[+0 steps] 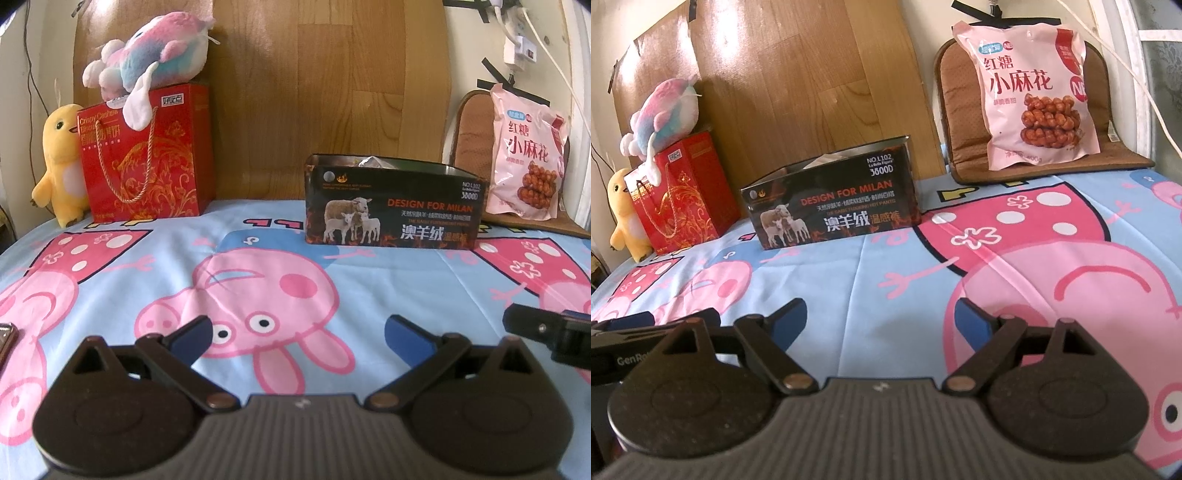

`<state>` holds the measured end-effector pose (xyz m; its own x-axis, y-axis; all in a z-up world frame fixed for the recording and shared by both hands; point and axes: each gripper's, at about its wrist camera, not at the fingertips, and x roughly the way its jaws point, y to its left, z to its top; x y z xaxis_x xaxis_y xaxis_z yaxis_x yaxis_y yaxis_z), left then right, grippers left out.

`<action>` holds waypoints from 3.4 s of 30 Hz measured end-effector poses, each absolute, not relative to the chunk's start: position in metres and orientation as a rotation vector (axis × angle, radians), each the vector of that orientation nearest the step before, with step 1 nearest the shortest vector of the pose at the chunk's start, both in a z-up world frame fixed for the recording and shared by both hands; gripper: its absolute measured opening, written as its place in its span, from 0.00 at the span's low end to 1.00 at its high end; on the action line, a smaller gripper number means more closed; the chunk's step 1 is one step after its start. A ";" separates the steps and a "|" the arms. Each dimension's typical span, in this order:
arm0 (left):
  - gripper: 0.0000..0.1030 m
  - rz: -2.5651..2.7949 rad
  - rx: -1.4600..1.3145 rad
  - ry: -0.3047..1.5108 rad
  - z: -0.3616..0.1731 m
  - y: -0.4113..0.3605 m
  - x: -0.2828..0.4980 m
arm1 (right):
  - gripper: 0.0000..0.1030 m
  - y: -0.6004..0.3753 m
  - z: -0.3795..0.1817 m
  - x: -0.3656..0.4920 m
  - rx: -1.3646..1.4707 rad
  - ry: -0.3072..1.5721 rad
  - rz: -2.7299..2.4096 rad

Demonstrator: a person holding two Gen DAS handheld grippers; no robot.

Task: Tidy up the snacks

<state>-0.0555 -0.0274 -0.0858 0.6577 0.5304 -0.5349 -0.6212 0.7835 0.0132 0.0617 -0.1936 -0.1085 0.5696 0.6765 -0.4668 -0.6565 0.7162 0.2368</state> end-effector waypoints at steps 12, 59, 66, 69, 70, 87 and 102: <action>1.00 0.662 -0.187 0.548 -0.086 -0.027 -0.056 | 0.87 -0.193 -0.108 0.062 0.032 0.564 0.805; 1.00 0.801 -0.177 0.523 -0.049 -0.052 -0.093 | 0.87 -0.231 -0.087 0.040 0.093 0.558 0.835; 1.00 0.759 -0.156 0.463 -0.012 -0.079 -0.105 | 0.90 -0.250 -0.054 0.029 0.131 0.512 0.857; 1.00 0.759 -0.158 0.457 -0.007 -0.086 -0.109 | 0.91 -0.254 -0.049 0.025 0.136 0.509 0.870; 1.00 0.757 -0.162 0.460 -0.006 -0.087 -0.110 | 0.91 -0.255 -0.048 0.024 0.136 0.505 0.874; 1.00 0.746 -0.160 0.526 -0.009 -0.097 -0.111 | 0.92 -0.255 -0.046 0.015 0.135 0.502 0.905; 1.00 0.740 -0.169 0.584 -0.020 -0.095 -0.106 | 0.92 -0.252 -0.049 0.011 0.123 0.515 0.916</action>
